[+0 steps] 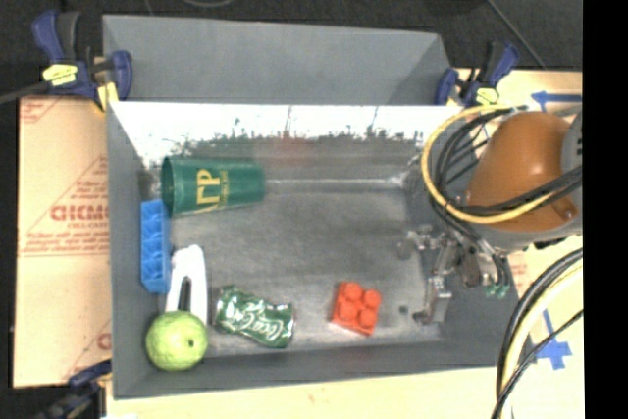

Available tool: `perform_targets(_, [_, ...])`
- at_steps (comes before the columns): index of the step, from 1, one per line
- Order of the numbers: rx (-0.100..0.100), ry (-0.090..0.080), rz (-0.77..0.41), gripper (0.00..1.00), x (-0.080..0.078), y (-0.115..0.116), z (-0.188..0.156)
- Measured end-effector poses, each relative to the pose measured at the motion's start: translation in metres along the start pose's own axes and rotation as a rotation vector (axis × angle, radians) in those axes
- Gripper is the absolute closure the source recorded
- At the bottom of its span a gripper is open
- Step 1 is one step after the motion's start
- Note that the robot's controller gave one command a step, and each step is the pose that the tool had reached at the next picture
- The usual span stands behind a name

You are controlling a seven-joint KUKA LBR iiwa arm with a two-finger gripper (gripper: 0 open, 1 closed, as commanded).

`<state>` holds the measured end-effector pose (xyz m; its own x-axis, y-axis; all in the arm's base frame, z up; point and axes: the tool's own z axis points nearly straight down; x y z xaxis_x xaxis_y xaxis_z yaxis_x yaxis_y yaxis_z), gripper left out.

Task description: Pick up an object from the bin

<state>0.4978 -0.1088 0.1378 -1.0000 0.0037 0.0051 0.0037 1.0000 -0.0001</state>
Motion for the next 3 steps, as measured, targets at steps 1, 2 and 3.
perform_targets(1, [0.001, -0.008, -0.004, 0.00, -0.002, 0.000, -0.004])
perform_targets(2, [0.005, -0.015, -0.084, 0.00, 0.006, 0.027, 0.021])
perform_targets(3, [-0.002, -0.005, -0.099, 0.00, 0.016, 0.051, 0.047])
